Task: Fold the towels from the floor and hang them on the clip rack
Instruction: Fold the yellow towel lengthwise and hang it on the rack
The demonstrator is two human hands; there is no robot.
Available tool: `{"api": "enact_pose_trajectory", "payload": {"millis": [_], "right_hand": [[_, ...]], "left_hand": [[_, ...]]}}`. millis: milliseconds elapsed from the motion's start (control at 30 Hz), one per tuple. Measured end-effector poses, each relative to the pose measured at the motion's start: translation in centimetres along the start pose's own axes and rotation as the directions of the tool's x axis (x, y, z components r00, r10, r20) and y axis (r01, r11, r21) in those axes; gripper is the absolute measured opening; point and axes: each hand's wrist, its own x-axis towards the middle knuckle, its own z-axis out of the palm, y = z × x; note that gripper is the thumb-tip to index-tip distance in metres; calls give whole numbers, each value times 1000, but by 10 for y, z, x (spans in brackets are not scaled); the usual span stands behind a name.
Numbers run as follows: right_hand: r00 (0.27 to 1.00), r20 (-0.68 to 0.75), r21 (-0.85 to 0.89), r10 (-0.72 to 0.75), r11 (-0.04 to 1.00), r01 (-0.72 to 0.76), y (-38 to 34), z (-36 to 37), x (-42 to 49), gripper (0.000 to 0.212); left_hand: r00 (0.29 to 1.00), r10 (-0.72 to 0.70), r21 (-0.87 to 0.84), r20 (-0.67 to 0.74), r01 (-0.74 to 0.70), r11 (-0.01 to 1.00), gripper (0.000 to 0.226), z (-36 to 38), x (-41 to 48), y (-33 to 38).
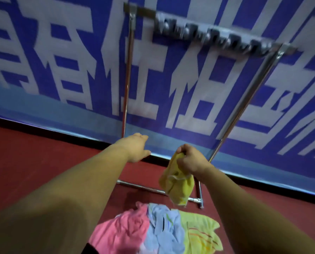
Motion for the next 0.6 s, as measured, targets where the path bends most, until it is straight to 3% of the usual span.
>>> {"api": "enact_pose_trajectory", "payload": {"millis": [367,533,600], "right_hand": [[946,-220,131,-240,953,272,-160,-150,-113,35],[906,-272,189,-325,905,381,-211,-203,-156,33],[902,-273,240,-334,885,400,-226,-227,-170,35]], "left_hand": [[968,20,-72,-249,-39,997,75,-187,-150,74],[938,124,-280,-324,-221,934,86,-233,-196,115],[917,176,-333,-359,-301,894,77,-251,-205,137]]}}
